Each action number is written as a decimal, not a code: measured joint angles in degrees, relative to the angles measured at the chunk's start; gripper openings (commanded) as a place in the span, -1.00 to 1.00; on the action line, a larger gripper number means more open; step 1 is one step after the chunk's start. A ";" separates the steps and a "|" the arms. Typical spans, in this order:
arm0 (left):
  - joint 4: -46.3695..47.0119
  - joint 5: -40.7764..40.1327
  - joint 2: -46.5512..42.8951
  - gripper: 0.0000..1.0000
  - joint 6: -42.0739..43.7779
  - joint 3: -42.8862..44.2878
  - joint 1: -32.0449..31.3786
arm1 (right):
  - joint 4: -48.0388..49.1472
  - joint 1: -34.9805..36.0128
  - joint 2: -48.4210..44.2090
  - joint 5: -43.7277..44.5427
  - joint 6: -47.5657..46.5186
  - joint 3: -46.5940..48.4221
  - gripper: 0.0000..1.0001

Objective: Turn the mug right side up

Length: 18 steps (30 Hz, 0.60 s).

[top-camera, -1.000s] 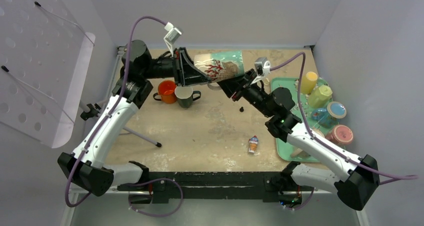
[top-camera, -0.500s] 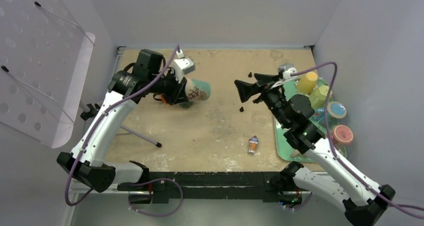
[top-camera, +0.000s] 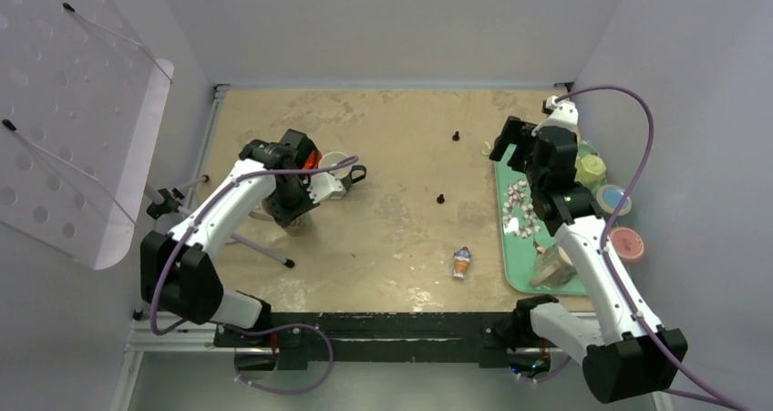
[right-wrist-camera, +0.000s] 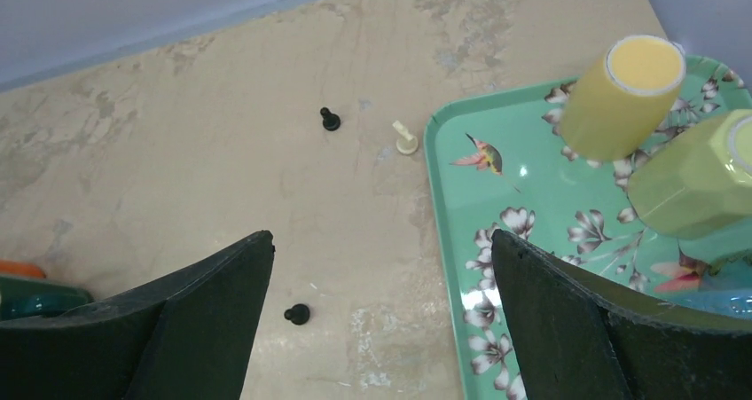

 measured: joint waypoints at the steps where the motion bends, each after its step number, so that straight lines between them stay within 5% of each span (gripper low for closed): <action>1: 0.85 -0.66 1.16 -1.00 0.39 0.15 0.42 | 0.02 -0.42 0.20 0.00 0.15 -0.48 0.95; 7: 6.21 -3.72 7.89 -0.94 2.05 0.76 1.86 | 0.31 -2.99 0.87 -0.52 1.16 -2.67 0.97; 11: 7.17 -4.68 7.91 -0.27 3.10 0.46 1.81 | 0.68 -8.57 3.56 0.83 2.73 -2.69 0.97; 18: 9.70 -5.29 7.04 0.12 3.52 0.13 1.95 | 2.16 -15.54 11.15 3.52 3.89 -0.59 0.97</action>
